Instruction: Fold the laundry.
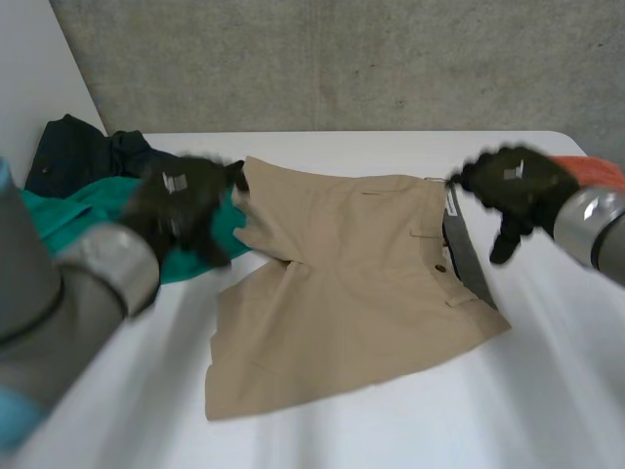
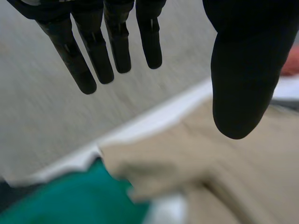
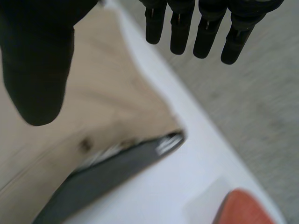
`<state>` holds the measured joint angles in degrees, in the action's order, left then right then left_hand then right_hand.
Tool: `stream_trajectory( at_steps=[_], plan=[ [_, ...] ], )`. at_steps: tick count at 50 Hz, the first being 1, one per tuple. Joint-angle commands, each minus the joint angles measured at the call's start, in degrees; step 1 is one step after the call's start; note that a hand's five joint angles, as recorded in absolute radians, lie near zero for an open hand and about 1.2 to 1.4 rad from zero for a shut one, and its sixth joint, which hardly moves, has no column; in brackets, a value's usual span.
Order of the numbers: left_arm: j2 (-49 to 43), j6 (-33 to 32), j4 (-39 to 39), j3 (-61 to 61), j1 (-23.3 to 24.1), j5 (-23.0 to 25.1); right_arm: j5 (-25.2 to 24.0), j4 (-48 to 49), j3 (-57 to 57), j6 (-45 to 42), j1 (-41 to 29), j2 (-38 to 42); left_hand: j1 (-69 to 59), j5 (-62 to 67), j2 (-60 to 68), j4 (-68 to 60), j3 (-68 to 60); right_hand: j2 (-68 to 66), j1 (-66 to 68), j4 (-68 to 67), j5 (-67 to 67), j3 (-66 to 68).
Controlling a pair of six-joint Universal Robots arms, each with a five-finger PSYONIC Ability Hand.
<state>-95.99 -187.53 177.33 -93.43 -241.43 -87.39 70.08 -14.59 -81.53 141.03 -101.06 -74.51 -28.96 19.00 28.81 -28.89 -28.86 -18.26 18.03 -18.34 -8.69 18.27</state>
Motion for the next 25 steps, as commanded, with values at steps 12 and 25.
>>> stream_trajectory(
  at_steps=[12, 25],
  plan=[
    [-4.3, -0.3, 10.7, -21.6, 5.0, -0.1, -8.1, 19.7, -24.0, -13.1, 6.8, 4.5, -5.3, 5.3, 5.5, -5.4, -5.4, -15.2, 15.4, -15.1, -14.7, 15.2],
    [-8.0, -2.1, 16.6, -20.7, 4.8, -0.1, -8.6, 25.9, -25.2, -8.5, 6.6, 7.3, -51.0, 51.0, 51.2, -51.1, -51.1, -61.7, 62.0, -61.7, -61.3, 61.7]
  ],
)
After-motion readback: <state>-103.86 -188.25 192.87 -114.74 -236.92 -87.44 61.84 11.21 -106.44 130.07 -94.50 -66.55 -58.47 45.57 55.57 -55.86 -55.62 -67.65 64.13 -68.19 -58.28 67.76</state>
